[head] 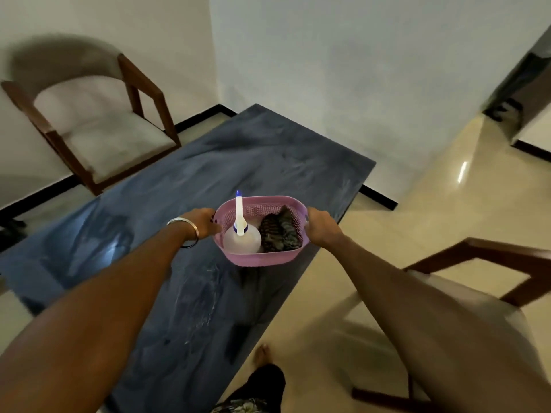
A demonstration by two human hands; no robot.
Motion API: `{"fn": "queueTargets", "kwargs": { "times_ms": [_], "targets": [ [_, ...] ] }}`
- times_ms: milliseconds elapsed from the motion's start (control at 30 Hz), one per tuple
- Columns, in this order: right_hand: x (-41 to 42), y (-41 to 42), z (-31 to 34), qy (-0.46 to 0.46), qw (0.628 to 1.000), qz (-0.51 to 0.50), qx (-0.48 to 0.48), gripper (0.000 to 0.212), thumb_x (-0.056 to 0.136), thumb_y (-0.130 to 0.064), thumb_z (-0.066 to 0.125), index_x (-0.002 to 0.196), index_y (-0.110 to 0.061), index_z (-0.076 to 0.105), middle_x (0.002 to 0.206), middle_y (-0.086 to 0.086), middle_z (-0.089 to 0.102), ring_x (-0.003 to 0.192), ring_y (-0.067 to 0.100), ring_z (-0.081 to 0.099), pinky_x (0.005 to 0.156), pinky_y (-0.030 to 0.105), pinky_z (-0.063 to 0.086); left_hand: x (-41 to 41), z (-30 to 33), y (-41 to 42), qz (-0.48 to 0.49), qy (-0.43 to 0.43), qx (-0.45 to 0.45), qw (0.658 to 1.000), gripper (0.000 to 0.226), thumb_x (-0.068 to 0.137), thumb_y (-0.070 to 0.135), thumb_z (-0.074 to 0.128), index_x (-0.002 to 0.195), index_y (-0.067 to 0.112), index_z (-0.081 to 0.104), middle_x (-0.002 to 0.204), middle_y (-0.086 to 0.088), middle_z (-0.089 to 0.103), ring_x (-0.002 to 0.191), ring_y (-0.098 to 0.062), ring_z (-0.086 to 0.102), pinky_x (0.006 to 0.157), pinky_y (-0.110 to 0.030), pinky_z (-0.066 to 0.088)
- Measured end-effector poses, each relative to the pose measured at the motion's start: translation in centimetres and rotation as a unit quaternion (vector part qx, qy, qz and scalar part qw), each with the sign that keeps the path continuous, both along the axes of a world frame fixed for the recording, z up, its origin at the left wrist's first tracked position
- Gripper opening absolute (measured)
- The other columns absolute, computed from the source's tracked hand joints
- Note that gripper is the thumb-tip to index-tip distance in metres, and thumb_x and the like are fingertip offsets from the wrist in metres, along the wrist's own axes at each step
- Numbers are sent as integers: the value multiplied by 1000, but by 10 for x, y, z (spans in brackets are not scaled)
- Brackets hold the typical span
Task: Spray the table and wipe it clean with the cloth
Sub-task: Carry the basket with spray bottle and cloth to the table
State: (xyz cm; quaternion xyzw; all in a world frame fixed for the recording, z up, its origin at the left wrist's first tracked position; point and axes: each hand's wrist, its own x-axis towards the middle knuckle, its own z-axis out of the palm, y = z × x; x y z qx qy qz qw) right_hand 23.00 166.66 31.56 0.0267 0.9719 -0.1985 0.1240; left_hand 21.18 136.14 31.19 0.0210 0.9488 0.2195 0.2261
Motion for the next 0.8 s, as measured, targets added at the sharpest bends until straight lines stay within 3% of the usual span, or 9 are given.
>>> {"fn": "queueTargets", "kwargs": {
  "times_ms": [433,567,800],
  "targets": [
    [-202,-51,18,20,984,179,20,21,99,-16,49,114,-4,59,112,18,67,96,35,65,82,47,55,-88,11,-39,161,12,2,987,44,89,36,62,128,18,55,121,-7,63,102,-24,58,90,-37,45],
    [-255,-83,19,21,968,250,14,19,97,-14,51,111,-3,59,110,18,68,95,36,65,77,44,53,-110,9,-58,226,14,-3,974,39,87,34,64,122,17,59,115,-7,65,92,-19,55,81,-31,44],
    [-344,-144,11,25,932,362,-5,16,97,-18,54,108,-7,59,107,13,68,88,28,63,72,41,52,-147,6,-83,352,23,-7,936,28,84,30,67,109,19,62,102,-4,67,90,-19,60,83,-33,49]
  ]
}}
